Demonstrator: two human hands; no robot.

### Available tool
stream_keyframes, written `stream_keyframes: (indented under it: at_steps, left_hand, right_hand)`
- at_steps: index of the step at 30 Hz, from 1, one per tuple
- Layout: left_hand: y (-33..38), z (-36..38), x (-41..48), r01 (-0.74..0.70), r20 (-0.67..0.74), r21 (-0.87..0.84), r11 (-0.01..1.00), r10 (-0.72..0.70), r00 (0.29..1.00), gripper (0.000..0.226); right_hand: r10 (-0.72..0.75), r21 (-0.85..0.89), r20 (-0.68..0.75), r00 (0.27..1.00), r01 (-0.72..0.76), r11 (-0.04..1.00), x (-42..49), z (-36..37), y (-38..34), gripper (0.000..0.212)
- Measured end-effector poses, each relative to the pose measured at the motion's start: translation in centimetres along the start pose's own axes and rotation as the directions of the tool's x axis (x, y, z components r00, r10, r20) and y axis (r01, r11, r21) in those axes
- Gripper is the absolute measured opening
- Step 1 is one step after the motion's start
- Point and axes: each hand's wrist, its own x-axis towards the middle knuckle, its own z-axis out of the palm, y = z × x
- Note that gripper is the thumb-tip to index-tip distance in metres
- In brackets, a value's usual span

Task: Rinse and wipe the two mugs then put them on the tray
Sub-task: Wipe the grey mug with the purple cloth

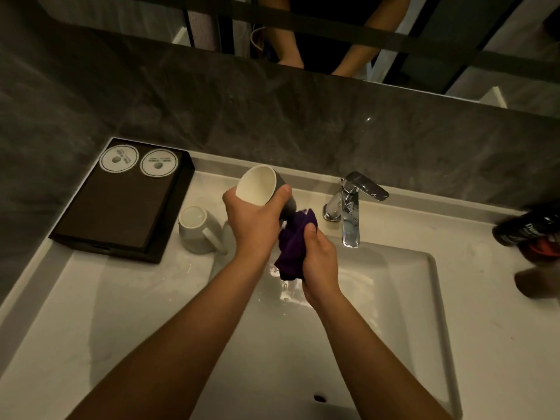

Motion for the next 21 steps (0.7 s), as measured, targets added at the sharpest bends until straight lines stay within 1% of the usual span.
stream_keyframes:
  at_steps: [2, 4, 7, 10, 12, 21]
  left_hand:
    - [-0.7, 0.8, 1.9, -0.014, 0.005, 0.122, 0.992, 0.013, 1.000, 0.094]
    - [-1.5, 1.4, 3.5, -0.053, 0.011, 0.254, 0.966, 0.052, 0.999, 0.098]
    - [-2.6, 2.0, 4.9, -0.113, 0.029, 0.394, 0.912, 0.110, 0.993, 0.101]
    - [-3.6, 2.2, 6.0, -0.160, 0.045, 0.474, 0.866, 0.158, 0.986, 0.103]
    - [-4.0, 2.2, 6.6, -0.164, 0.045, 0.500, 0.850, 0.164, 0.985, 0.104]
    - [-4.9, 2.2, 6.8, -0.200, 0.049, 0.494, 0.846, 0.202, 0.978, 0.104]
  right_hand:
    - [-0.098, -0.195, -0.046, 0.994, 0.087, 0.977, 0.6, -0.3, 1.2, 0.032]
    - [-0.219, -0.370, -0.037, 0.975, 0.190, 0.909, 1.2, -0.5, 2.3, 0.033]
    - [-0.302, -0.487, -0.010, 0.953, 0.259, 0.834, 1.9, -0.2, 3.1, 0.028]
    - [-0.317, -0.548, 0.002, 0.948, 0.266, 0.793, 2.5, 0.3, 3.9, 0.028]
    - [-0.308, -0.570, 0.004, 0.951, 0.255, 0.781, 2.8, 0.6, 4.3, 0.031]
    - [-0.327, -0.603, 0.014, 0.945, 0.268, 0.751, 3.2, 1.4, 4.7, 0.031]
